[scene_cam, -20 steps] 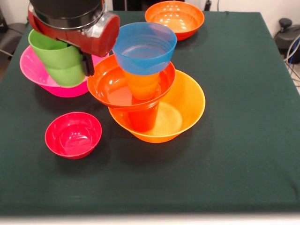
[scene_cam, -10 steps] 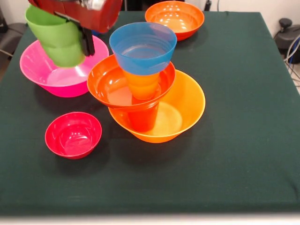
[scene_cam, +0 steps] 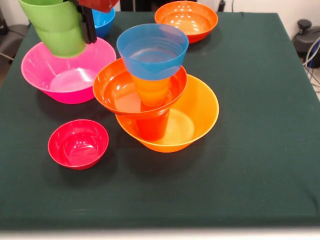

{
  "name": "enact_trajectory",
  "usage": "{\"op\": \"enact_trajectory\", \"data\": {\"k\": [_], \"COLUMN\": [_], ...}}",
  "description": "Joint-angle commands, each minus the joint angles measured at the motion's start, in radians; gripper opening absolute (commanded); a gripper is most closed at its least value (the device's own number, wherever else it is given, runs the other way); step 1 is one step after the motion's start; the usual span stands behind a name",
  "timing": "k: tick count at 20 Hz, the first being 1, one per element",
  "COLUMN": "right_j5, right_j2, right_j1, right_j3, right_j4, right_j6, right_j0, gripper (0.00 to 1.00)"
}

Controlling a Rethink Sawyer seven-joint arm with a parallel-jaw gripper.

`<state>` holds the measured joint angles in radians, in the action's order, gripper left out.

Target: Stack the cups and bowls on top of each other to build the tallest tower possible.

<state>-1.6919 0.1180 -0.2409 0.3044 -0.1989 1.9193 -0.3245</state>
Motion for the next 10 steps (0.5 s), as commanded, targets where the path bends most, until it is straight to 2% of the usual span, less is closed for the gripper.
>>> {"op": "enact_trajectory", "data": {"k": [1,10], "right_j5": [-0.066,-0.072], "right_j2": [0.059,0.037], "right_j1": [-0.014,-0.036], "right_j3": [0.042,0.067], "right_j4": [0.007,0.023], "right_j6": [-0.028,0.013], "right_j0": [0.065,0.086], "gripper": [0.0,0.0]}}
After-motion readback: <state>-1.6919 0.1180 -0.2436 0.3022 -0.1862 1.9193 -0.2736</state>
